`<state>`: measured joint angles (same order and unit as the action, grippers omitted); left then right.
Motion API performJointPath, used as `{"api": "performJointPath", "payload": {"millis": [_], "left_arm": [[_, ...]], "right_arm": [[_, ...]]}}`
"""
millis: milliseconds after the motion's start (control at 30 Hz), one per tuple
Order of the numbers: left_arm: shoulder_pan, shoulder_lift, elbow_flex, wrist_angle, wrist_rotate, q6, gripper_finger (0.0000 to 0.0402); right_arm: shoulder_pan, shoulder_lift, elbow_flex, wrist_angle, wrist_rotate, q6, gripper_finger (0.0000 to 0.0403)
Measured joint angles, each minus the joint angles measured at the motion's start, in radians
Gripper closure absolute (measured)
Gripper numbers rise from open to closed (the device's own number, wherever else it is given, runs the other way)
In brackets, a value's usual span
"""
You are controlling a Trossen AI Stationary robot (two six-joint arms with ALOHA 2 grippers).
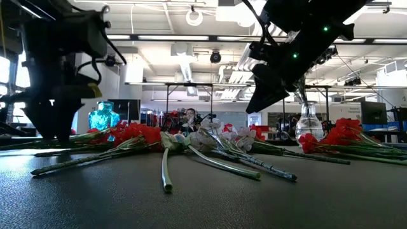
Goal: Sort flowers into vase by color
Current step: Put the orange orchid into the blue vase
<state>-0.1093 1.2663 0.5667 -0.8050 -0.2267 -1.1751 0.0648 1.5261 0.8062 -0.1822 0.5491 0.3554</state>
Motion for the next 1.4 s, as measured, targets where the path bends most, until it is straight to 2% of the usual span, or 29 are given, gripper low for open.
{"api": "performJointPath", "payload": {"millis": [267,467,567,733,833,900,1000,1167,1300,1400], "left_arm": [[0.036,0.093,0.005,0.038,0.022,0.008,0.0265],[0.091,0.071,0.004,0.031,0.072,0.113,0.0344],[0.107,-0.008,-0.005,-0.016,0.051,0.146,0.0388],[0.118,-0.221,0.035,-0.056,-0.038,0.182,0.0386],[0.117,-0.36,0.08,-0.007,-0.16,0.276,0.0391],[0.118,-0.44,0.089,0.08,-0.262,0.39,0.0396],[0.128,-0.536,0.072,0.312,-0.38,0.638,0.0398],[0.232,-0.61,0.029,0.693,-0.385,1.017,0.0399],[0.396,-0.624,-0.024,0.983,-0.384,1.23,0.04],[0.552,-0.626,-0.081,1.131,-0.368,1.34,0.0401]], "right_arm": [[-0.032,0.0,0.0,0.034,-0.002,-0.05,0.0199],[-0.011,0.0,0.0,0.013,0.0,-0.046,0.0199],[0.018,0.0,0.0,-0.008,0.0,-0.039,0.0199],[0.084,0.0,-0.052,0.075,0.006,-0.004,0.0199],[0.126,0.0,-0.103,0.205,0.011,-0.003,0.0199],[0.152,0.0,-0.139,0.289,0.037,-0.031,0.0199],[0.176,0.0,-0.167,0.379,0.08,-0.077,0.0199],[0.187,0.0,-0.171,0.427,0.104,-0.135,0.0199],[0.187,0.0,-0.171,0.447,0.104,-0.159,0.0199],[0.187,0.0,-0.171,0.447,0.103,-0.154,0.0199]]}}
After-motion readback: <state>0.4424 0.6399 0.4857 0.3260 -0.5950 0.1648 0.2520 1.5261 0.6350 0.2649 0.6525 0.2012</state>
